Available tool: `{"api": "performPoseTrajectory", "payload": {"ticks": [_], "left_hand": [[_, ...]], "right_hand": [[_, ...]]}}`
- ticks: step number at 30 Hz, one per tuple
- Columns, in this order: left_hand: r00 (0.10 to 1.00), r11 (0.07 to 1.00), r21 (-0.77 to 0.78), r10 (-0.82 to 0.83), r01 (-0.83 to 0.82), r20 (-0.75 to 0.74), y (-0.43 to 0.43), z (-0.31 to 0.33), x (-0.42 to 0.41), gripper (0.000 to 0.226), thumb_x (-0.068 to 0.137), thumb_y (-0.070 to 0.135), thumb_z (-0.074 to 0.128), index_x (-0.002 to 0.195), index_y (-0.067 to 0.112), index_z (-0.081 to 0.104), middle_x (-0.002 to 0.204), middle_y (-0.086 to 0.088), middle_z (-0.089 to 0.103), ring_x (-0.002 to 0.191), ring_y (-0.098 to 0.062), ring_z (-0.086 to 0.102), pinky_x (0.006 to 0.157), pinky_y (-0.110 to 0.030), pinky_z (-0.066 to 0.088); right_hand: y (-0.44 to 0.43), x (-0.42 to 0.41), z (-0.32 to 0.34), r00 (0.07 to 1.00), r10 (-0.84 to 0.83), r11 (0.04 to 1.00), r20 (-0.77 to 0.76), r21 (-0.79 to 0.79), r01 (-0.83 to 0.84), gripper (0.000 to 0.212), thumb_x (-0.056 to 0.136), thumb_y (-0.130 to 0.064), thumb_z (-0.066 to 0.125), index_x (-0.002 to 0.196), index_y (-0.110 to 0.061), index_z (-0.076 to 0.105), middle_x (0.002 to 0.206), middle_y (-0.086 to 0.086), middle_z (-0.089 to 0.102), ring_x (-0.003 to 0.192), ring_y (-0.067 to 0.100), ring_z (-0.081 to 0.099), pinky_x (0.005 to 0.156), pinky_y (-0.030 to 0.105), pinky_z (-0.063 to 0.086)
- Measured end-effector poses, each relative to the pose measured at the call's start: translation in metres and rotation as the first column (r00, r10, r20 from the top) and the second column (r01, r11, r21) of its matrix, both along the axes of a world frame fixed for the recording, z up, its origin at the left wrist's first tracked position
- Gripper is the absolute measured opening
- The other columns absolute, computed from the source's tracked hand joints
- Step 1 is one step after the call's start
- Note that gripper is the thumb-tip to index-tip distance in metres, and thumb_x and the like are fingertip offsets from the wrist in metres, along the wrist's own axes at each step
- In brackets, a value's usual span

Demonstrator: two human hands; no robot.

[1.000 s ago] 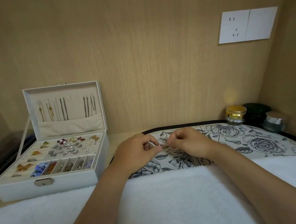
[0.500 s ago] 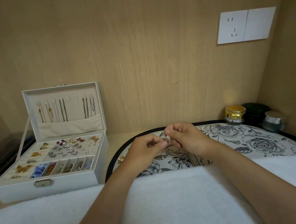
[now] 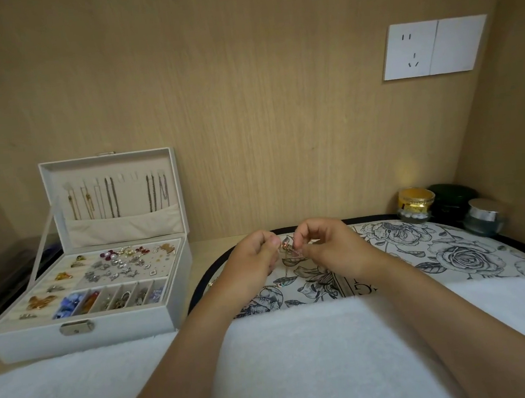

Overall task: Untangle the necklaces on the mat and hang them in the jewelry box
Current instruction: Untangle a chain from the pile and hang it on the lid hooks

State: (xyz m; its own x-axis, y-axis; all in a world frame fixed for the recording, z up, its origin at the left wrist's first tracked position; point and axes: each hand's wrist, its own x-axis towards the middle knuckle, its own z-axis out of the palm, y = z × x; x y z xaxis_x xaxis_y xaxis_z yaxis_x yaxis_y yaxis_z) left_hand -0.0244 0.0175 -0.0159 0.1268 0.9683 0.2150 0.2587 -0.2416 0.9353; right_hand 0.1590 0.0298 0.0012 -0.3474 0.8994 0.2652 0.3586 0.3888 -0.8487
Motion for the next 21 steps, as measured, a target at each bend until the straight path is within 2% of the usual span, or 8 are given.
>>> {"api": "performPoseTrajectory", "payload": {"ticks": [3,7,10,12,13,15,17,21], "left_hand": [[1.0,1.0,-0.029,-0.002,0.001,-0.026,0.0018,-0.0014,-0.0033,0.023,0.103,0.023,0.047,0.084,0.021,0.059,0.059,0.013,0.051,0.057,-0.007,0.049,0.068,-0.034,0.049],[0.995,0.999,-0.042,-0.008,0.004,-0.102,0.0003,-0.0041,-0.0025,0.023,0.102,0.025,0.046,0.083,0.023,0.059,0.072,0.006,0.058,0.063,-0.008,0.057,0.082,-0.044,0.056],[0.993,1.0,-0.016,0.006,-0.007,-0.117,-0.0008,-0.0036,-0.0006,0.022,0.102,0.024,0.047,0.084,0.023,0.06,0.082,0.004,0.068,0.076,-0.01,0.065,0.085,-0.037,0.055],[1.0,0.999,-0.049,-0.011,0.01,-0.024,-0.002,-0.0034,0.0021,0.021,0.103,0.02,0.046,0.087,0.018,0.06,0.083,0.0,0.071,0.08,-0.011,0.07,0.084,-0.03,0.056],[0.999,0.997,-0.073,-0.022,0.025,0.037,-0.0025,-0.0031,0.0033,0.021,0.104,0.018,0.045,0.088,0.015,0.059,0.081,-0.002,0.071,0.078,-0.014,0.071,0.084,-0.031,0.057],[0.994,0.994,-0.1,-0.032,0.042,0.105,-0.0036,-0.002,0.0037,0.02,0.104,0.018,0.045,0.089,0.013,0.058,0.075,-0.002,0.068,0.069,-0.016,0.068,0.077,-0.033,0.058],[0.996,0.995,-0.094,-0.029,0.037,0.084,-0.0042,-0.0011,0.0027,0.02,0.103,0.019,0.047,0.088,0.014,0.058,0.069,0.001,0.064,0.061,-0.014,0.061,0.065,-0.029,0.054],[0.997,0.996,-0.076,-0.034,0.039,0.072,-0.0057,0.0016,0.0015,0.019,0.102,0.017,0.05,0.087,0.014,0.061,0.064,0.004,0.062,0.057,-0.011,0.057,0.052,-0.017,0.045]], "right_hand": [[0.0009,0.0016,-0.0021,0.999,-0.041,0.999,0.03,-0.018,0.042,0.016,0.09,-0.002,0.068,0.082,-0.012,0.075,0.065,-0.014,0.068,0.049,-0.001,0.05,0.054,0.015,0.043],[0.0014,0.0023,-0.0035,0.992,-0.064,0.998,0.11,-0.015,0.066,0.008,0.086,-0.012,0.076,0.091,-0.017,0.079,0.058,-0.025,0.066,0.05,-0.003,0.051,0.057,0.015,0.046],[0.0026,0.002,-0.0055,0.986,-0.06,0.998,0.154,-0.015,0.064,0.009,0.084,-0.015,0.079,0.088,-0.023,0.08,0.072,-0.015,0.074,0.057,0.002,0.056,0.061,0.024,0.052],[0.0033,0.0027,-0.0062,0.991,-0.04,0.999,0.13,0.009,0.039,0.013,0.085,-0.011,0.077,0.087,-0.023,0.078,0.077,-0.015,0.072,0.052,0.002,0.048,0.057,0.021,0.044],[0.0036,0.0028,-0.0061,0.994,-0.032,0.999,0.108,0.012,0.031,0.014,0.085,-0.01,0.076,0.088,-0.023,0.076,0.08,-0.012,0.071,0.052,0.002,0.047,0.058,0.02,0.043],[0.0038,0.0036,-0.0054,0.998,0.0,1.0,0.069,0.013,-0.001,0.012,0.086,-0.009,0.076,0.09,-0.02,0.075,0.079,-0.009,0.068,0.056,-0.002,0.051,0.061,0.018,0.043],[0.0038,0.0034,-0.0057,0.998,0.017,1.0,0.066,0.016,-0.018,0.01,0.088,-0.011,0.074,0.093,-0.019,0.076,0.077,-0.007,0.068,0.064,-0.003,0.059,0.067,0.017,0.045],[0.0005,0.0012,-0.0043,0.998,0.065,0.997,0.005,-0.045,-0.065,0.01,0.093,-0.023,0.068,0.097,-0.022,0.078,0.093,0.0,0.077,0.092,0.01,0.071,0.088,0.027,0.053]]}}
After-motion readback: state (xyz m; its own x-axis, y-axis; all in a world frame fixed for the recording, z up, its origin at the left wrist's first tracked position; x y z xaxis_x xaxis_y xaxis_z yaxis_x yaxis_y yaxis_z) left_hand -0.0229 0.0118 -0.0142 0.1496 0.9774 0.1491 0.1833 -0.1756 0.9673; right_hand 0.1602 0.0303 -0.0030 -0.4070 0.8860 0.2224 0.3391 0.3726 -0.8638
